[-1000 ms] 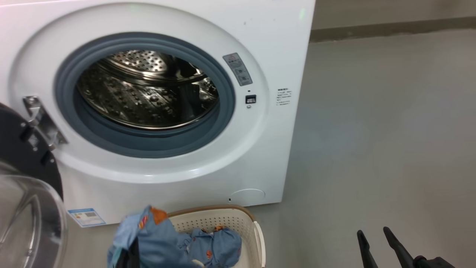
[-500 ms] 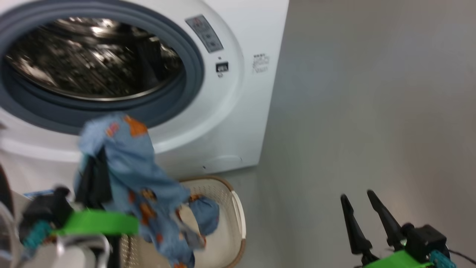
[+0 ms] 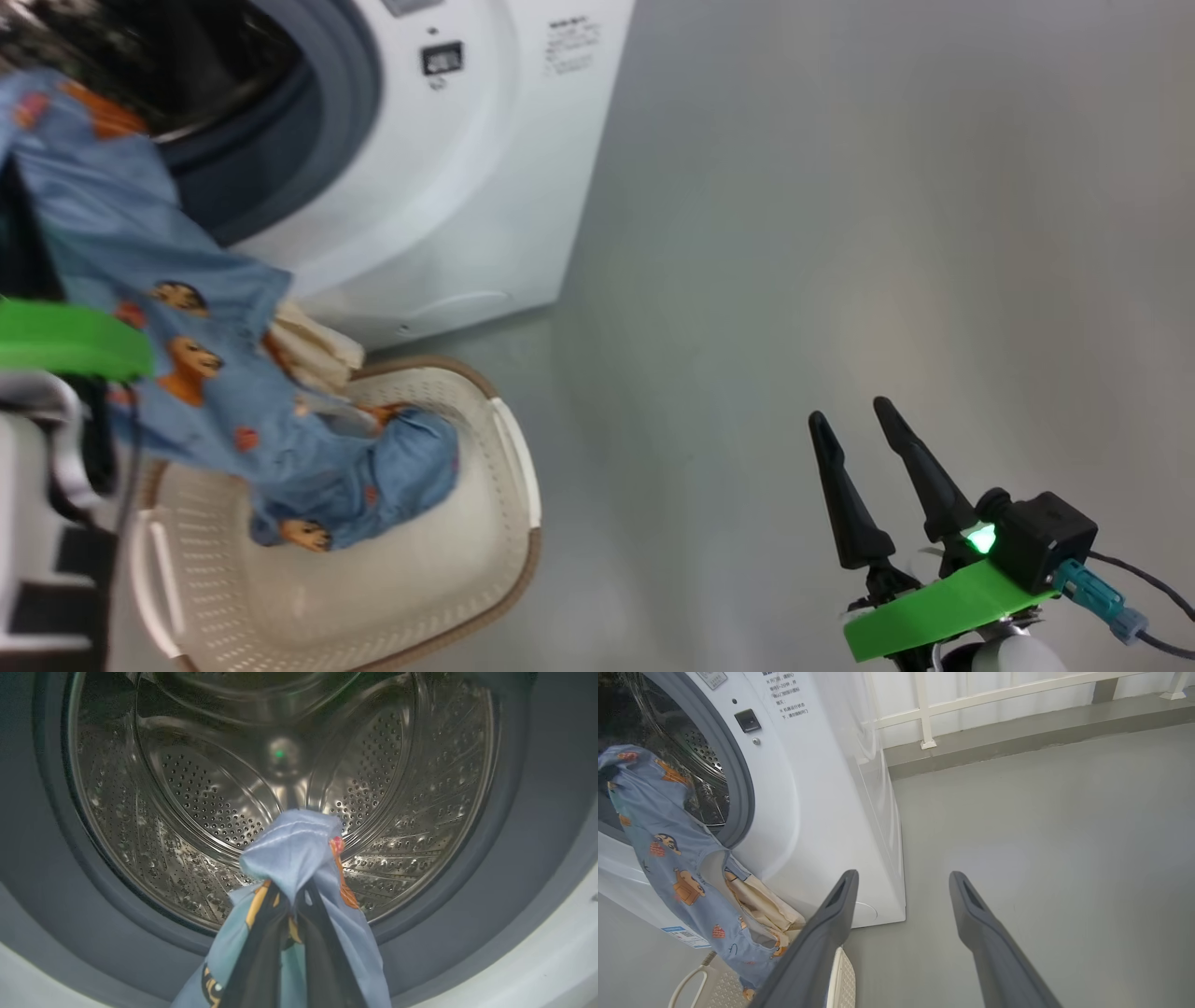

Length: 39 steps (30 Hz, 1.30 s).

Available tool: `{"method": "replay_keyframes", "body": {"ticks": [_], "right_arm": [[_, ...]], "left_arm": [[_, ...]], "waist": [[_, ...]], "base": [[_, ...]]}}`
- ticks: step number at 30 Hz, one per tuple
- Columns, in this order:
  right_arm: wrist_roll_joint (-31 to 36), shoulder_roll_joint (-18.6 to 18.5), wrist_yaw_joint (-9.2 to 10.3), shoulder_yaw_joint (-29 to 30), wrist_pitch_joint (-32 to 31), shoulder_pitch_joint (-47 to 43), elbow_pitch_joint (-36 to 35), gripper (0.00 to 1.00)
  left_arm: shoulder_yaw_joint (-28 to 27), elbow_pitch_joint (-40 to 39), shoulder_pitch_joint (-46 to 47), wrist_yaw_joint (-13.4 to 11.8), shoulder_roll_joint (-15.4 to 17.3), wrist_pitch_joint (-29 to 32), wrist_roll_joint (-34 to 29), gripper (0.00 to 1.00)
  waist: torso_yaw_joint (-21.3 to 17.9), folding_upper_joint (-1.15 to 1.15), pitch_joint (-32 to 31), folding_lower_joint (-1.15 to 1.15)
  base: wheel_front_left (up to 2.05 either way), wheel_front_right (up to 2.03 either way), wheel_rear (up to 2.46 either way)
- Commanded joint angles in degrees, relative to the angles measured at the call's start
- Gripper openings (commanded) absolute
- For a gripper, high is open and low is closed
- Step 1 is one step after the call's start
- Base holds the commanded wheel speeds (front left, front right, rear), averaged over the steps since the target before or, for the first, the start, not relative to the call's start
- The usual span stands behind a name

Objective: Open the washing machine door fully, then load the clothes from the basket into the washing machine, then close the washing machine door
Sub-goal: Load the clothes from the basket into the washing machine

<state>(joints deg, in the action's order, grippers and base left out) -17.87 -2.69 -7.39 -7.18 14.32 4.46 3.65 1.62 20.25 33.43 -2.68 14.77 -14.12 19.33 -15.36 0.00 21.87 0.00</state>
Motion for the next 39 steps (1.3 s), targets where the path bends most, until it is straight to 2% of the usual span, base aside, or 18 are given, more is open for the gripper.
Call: {"method": "replay_keyframes", "body": {"ticks": [1, 9, 19, 26, 33, 39], "right_arm": [[-0.9, -0.2, -0.10, -1.8, 0.7, 1.2, -1.5, 1.00], [-2.0, -0.2, -0.10, -3.9, 0.7, 2.8, -1.7, 1.00], [-2.6, -0.2, -0.10, -6.7, 0.7, 4.5, -1.8, 1.00], [-3.3, -0.2, -0.10, -8.9, 0.7, 5.1, -1.7, 1.00], [-3.8, -0.2, -0.10, -10.8, 0.7, 5.4, -1.8, 1.00], [-3.5, -0.2, -0.10, -11.0, 0.7, 5.3, -2.0, 1.00]], "left_arm": [[-2.2, 0.9, 3.3, 0.1, 3.3, -0.3, -0.8, 0.00], [-3.7, 12.5, 15.9, -0.2, 8.2, -0.4, -1.4, 0.00], [-2.0, 21.0, 30.0, -0.1, 11.5, -0.7, -3.9, 0.00], [-0.2, 24.2, 36.5, -0.6, 12.1, -0.8, -5.9, 0.00], [1.7, 27.6, 42.9, 0.2, 15.1, -0.8, -7.9, 0.00], [2.1, 28.8, 47.8, 0.8, 16.1, -0.8, -8.2, 0.00]], "waist": [[-4.8, 0.00, 5.3, 0.00], [-6.8, 0.00, 10.3, 0.00], [-7.8, 0.00, 14.6, 0.00], [-8.5, 0.00, 16.7, 0.00], [-10.1, 0.00, 19.0, 0.00], [-10.7, 0.00, 20.6, 0.00]], "base": [[0.00, 0.00, 0.00], [0.00, 0.00, 0.00], [0.00, 0.00, 0.00], [0.00, 0.00, 0.00], [0.00, 0.00, 0.00], [0.00, 0.00, 0.00]]}}
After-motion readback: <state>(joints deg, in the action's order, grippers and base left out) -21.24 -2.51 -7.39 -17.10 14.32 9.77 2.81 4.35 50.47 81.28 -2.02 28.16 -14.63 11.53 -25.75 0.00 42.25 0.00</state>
